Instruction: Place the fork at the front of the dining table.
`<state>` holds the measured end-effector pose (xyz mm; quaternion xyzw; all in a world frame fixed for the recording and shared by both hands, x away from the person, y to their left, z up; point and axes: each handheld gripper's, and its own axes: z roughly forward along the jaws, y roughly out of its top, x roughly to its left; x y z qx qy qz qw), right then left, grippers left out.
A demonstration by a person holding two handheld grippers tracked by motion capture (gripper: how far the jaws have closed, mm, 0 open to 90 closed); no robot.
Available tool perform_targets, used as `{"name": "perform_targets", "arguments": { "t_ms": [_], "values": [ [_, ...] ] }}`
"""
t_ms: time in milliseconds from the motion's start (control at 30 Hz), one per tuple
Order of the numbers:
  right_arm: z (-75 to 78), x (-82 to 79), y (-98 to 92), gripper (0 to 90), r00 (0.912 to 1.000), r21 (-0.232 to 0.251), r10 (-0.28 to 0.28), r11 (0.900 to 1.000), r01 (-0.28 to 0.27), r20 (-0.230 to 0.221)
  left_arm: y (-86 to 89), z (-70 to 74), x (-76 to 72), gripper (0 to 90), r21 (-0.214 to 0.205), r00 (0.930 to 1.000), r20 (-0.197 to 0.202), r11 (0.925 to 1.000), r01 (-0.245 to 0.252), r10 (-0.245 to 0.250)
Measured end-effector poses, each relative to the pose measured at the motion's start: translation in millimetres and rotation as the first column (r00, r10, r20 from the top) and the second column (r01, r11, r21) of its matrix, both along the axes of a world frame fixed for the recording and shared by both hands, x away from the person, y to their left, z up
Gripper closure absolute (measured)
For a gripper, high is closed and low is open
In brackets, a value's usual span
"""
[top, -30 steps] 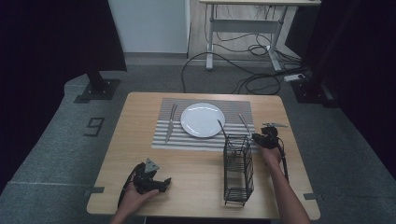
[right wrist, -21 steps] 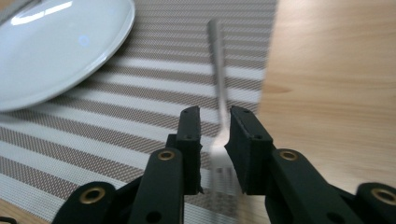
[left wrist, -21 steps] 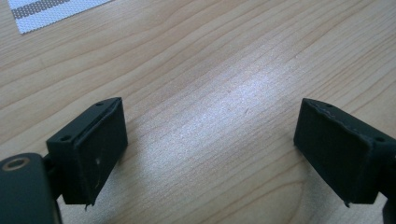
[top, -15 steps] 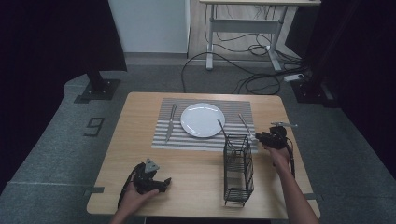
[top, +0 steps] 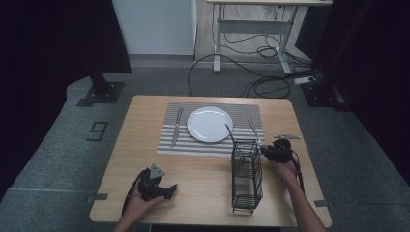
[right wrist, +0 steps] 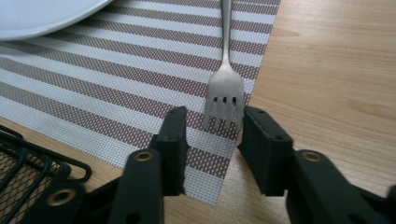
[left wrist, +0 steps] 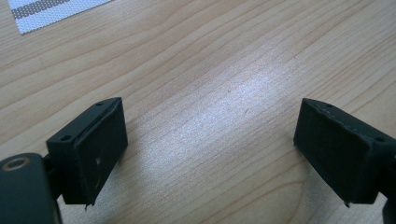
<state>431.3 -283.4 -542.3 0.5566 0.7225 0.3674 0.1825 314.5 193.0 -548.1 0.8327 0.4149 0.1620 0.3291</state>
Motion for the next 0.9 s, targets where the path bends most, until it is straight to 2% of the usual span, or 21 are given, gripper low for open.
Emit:
{"name": "perform_targets", "arguments": {
  "t_ms": [200,433,533,567,633,833,900],
  "values": [
    [-1.4,4.6,14.6,66.6,0.9999,-0.016,0.000,0.9999,0.000,0.011,0.0,0.0,0.0,9.5,0.000,1.0000,0.000,1.0000,0.000,0.000],
    [-1.3,22.7,23.5,67.4,1.0000,-0.011,-0.001,0.9999,0.001,0.009,0.0,0.1,0.0,9.5,0.000,1.0000,0.000,1.0000,0.000,0.000],
    [-0.9,30.6,27.3,66.9,0.9997,-0.004,0.023,0.9997,-0.023,0.007,0.0,0.2,0.0,9.5,0.001,1.0000,-0.002,1.0000,0.000,0.000],
    [-1.6,32.3,28.2,65.6,0.9990,0.010,0.042,0.9990,-0.043,0.017,0.0,0.2,0.0,9.5,0.001,1.0000,-0.002,1.0000,0.000,0.000],
    [-3.5,36.7,30.2,61.1,0.9974,0.039,0.072,0.9967,-0.071,-0.009,0.1,0.2,0.0,9.5,0.001,1.0000,-0.002,1.0000,0.000,0.000],
    [-5.2,35.8,28.2,59.2,0.9965,0.092,0.083,0.9924,-0.082,-0.008,0.0,0.0,-0.2,9.6,-0.001,1.0000,0.000,1.0000,-0.002,0.002],
    [-3.1,32.6,25.2,58.3,0.9965,0.104,0.083,0.9911,-0.084,0.009,0.0,0.0,-0.3,9.6,0.000,1.0000,0.000,1.0000,-0.002,0.002]
  ]
}}
